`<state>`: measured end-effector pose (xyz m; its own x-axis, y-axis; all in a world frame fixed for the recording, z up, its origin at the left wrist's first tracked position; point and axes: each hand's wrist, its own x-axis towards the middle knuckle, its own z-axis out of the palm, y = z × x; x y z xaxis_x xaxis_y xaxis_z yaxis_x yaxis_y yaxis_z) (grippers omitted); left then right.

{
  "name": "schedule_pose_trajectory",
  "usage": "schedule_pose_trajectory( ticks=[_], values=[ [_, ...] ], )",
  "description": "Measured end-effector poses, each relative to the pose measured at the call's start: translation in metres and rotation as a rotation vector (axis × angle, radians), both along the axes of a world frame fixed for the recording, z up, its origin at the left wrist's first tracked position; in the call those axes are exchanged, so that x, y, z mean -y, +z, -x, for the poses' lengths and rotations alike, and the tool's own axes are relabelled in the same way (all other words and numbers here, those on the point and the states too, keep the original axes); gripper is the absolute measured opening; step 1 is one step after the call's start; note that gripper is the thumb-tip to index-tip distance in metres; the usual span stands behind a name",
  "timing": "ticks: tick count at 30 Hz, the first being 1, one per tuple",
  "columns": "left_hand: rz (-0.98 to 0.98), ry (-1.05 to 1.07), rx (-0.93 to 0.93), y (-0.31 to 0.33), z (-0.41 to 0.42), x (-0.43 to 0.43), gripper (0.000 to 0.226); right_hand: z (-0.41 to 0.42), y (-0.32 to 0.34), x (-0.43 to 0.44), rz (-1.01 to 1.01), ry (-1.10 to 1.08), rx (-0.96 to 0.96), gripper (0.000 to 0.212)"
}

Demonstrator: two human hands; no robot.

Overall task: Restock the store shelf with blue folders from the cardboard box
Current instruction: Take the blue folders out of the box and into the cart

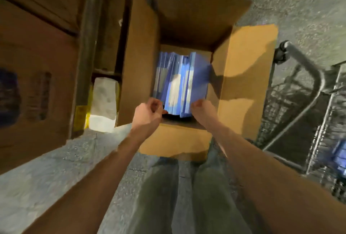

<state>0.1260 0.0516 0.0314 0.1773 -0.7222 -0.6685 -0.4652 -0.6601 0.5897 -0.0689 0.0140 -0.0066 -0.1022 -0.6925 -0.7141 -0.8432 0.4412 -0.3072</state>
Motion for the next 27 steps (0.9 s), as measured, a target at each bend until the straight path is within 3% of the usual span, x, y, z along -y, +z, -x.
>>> schedule_pose_trajectory(
  ticks=[1,3,6,9,15,22,27],
  values=[
    [-0.011,0.012,0.006,-0.021,0.001,0.001,0.018,0.001,-0.031,0.000,0.002,0.055,-0.013,0.018],
    [-0.071,0.024,0.001,-0.052,0.007,0.001,0.020,0.005,-0.064,-0.005,-0.114,-0.017,0.019,0.032],
    [-0.124,0.073,-0.023,-0.111,0.025,0.003,0.019,0.012,-0.138,-0.010,-0.106,-0.120,0.032,0.047],
    [-0.127,0.095,-0.039,-0.136,0.035,0.005,0.018,0.008,-0.165,-0.008,-0.046,-0.148,0.035,0.069],
    [-0.191,0.079,-0.036,-0.202,0.052,0.005,0.017,0.000,-0.236,0.009,0.006,-0.208,-0.026,0.087],
    [-0.211,0.073,-0.013,-0.211,0.057,0.003,0.017,0.029,-0.245,0.009,0.024,-0.207,0.108,0.075],
    [-0.194,0.036,0.013,-0.201,0.056,0.005,0.014,0.054,-0.224,0.007,-0.013,-0.245,0.048,0.068]
  ],
)
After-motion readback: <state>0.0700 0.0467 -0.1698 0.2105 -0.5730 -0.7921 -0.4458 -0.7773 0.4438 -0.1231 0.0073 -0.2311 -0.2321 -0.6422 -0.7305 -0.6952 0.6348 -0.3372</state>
